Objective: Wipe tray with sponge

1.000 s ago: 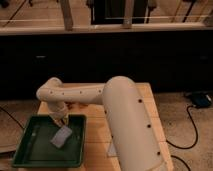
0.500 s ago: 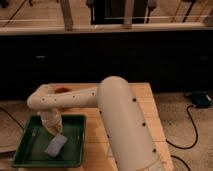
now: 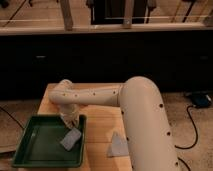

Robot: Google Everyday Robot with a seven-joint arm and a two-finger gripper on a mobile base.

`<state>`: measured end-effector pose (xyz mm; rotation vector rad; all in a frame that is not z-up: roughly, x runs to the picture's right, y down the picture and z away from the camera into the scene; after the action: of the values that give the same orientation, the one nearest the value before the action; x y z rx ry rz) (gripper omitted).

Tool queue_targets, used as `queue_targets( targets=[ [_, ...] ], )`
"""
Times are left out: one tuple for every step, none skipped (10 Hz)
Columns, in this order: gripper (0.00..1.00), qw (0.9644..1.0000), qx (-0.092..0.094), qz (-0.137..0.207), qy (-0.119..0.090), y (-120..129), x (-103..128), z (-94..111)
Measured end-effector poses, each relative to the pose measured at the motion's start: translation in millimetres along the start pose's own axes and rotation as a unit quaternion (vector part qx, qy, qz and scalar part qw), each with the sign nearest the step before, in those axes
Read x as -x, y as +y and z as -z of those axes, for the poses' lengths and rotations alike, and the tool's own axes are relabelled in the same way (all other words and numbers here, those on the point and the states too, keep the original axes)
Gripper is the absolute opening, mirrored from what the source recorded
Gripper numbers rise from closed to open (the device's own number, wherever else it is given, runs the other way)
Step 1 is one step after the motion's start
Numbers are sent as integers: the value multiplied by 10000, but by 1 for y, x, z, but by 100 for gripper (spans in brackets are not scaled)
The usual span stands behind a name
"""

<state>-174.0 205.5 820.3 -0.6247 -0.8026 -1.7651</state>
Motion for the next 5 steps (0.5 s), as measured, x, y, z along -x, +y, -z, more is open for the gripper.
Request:
queue_targets(
  targets=[
    [0,10000,1,-3,10,1,-3,1],
    [0,10000,-1,67,18,-5,-10,3],
    [0,9998,-9,183,8,-19,-16,3],
    [0,9997,-13,249,-4,-28,-19,3],
    [0,9991,-26,427,-31,-56,-27,3]
  ],
)
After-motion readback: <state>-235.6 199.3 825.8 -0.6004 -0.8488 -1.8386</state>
